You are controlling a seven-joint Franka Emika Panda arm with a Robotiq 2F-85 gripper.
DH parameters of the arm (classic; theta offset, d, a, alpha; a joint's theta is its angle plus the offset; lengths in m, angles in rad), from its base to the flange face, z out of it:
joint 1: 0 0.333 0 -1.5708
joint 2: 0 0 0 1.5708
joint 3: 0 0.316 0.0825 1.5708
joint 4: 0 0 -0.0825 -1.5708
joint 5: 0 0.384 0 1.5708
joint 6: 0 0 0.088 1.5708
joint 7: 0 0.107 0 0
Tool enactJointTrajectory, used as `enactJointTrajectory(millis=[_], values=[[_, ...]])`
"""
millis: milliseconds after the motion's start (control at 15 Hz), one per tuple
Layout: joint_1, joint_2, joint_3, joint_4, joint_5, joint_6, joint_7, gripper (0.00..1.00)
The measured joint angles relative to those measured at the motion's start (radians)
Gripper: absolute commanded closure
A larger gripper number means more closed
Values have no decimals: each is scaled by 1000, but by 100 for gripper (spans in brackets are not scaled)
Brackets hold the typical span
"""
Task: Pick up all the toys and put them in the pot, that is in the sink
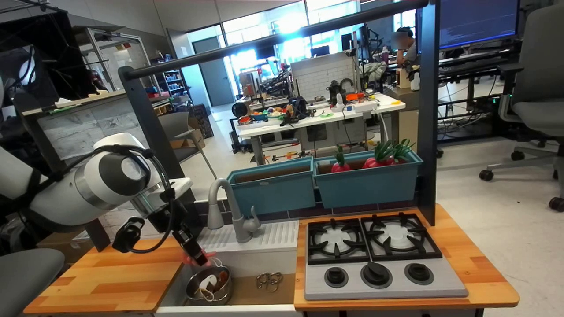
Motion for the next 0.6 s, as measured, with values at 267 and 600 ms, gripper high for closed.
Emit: enactJointTrajectory(millis=[267,600], values=[[2,1,9,0,0,3,0,30],[7,-9,10,-15,-1,56,0,0]])
